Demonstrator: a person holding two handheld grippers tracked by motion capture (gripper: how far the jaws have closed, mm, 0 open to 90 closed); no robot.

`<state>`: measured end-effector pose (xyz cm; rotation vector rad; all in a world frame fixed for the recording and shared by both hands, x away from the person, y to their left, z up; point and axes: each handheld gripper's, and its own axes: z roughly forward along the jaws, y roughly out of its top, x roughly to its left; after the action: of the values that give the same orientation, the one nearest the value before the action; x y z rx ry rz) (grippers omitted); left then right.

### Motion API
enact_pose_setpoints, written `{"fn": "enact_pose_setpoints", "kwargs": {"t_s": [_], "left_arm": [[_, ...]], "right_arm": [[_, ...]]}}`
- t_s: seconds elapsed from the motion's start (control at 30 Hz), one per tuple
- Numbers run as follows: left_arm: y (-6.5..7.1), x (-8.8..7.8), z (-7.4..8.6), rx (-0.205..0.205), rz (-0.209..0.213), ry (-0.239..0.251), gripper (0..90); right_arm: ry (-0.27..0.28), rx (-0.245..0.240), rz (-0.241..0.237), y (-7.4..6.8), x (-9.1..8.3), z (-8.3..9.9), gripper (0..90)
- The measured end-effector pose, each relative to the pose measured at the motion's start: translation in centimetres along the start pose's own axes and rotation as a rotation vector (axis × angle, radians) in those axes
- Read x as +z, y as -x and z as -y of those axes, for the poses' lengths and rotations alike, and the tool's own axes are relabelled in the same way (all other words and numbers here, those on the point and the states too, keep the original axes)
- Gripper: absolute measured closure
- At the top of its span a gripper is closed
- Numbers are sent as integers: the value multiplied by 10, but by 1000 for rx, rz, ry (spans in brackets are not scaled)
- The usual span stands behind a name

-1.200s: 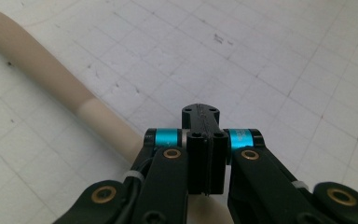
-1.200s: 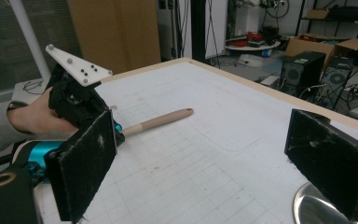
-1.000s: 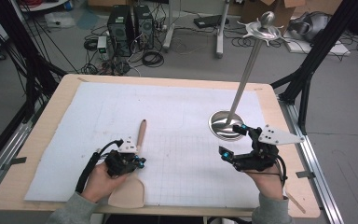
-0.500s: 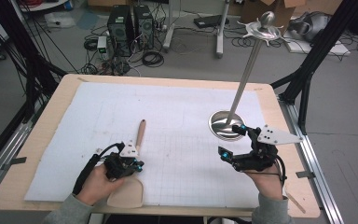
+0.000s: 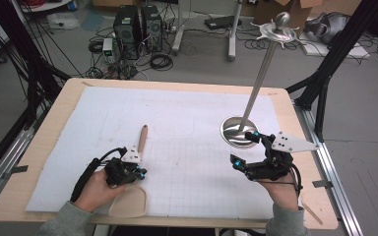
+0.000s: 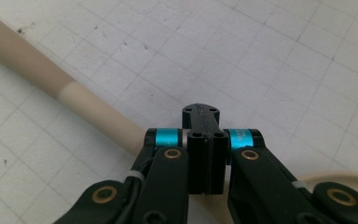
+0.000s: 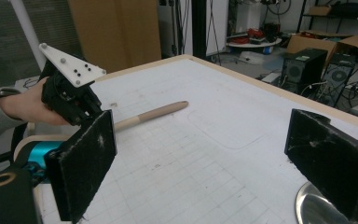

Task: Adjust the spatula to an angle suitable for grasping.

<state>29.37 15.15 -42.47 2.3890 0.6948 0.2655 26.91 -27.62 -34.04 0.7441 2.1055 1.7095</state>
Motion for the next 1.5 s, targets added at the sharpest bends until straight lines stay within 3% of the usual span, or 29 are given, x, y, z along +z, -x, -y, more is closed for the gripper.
{"fn": "enact_pose_setpoints", "kwargs": {"t_s": [0.53,1.27,1.5], "left_arm": [[-16,-12,8,-6,-32,-63,895],[-34,-27,28,-45,-107,-78,894],[-40,-32,36,-69,-120,-58,895]], "right_arm": [[-2,-4,1,0,1,0,81],[-10,-6,-2,0,4,1,81],[-13,-3,-4,0,5,1,81]]}}
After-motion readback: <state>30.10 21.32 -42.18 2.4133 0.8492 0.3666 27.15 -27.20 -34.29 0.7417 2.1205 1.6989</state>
